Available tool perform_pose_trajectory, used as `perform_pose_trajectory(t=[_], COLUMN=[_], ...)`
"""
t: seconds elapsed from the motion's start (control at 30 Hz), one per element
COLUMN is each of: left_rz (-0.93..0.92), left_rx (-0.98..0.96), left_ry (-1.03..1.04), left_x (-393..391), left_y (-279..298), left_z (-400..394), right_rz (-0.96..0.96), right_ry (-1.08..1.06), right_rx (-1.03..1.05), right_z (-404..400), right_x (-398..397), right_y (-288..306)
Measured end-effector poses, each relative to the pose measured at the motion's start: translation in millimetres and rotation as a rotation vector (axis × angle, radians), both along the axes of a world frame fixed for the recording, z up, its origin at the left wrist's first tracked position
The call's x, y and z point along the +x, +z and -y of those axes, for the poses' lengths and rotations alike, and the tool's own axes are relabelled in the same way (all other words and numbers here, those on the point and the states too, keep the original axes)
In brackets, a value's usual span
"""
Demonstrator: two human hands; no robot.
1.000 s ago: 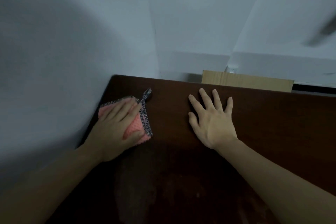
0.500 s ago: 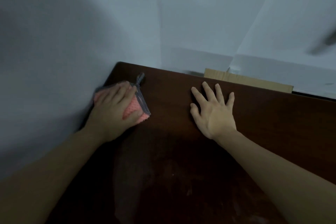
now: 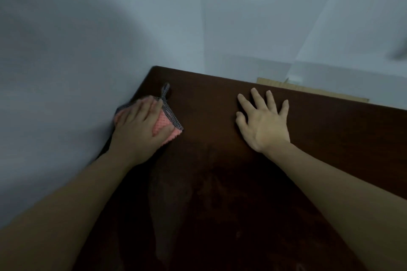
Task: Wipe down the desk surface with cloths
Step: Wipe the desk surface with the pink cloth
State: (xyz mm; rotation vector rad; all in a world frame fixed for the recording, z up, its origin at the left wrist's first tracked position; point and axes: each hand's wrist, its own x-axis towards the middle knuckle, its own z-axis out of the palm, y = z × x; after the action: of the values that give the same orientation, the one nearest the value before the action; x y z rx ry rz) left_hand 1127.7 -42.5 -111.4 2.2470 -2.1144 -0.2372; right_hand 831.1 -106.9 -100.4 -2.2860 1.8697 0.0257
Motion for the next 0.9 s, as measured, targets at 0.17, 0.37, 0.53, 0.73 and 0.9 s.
perform_pose_trajectory(t=[0.17, 0.37, 0.53, 0.73, 0.9], left_rz=[0.022, 0.039, 0.046, 0.028, -0.001], left_rx=[0.012, 0.06, 0.036, 0.047, 0.02], left_ry=[-0.045, -0.18, -0.208, -0.107, -0.143], left_x=[-15, -7, 7, 7, -9], left_y=[5, 9, 6, 2, 6], left_z=[-52, -111, -86, -23, -31], right_rz=[0.041, 0.115, 0.029, 0.024, 0.035], right_ry=[0.009, 0.054, 0.07, 0.062, 0.054], right_rx=[0.031, -0.022, 0.064, 0.028, 0.022], right_z=[0, -24, -48, -47, -48], right_x=[-1, -23, -46, -43, -43], right_y=[2, 18, 11, 1, 2])
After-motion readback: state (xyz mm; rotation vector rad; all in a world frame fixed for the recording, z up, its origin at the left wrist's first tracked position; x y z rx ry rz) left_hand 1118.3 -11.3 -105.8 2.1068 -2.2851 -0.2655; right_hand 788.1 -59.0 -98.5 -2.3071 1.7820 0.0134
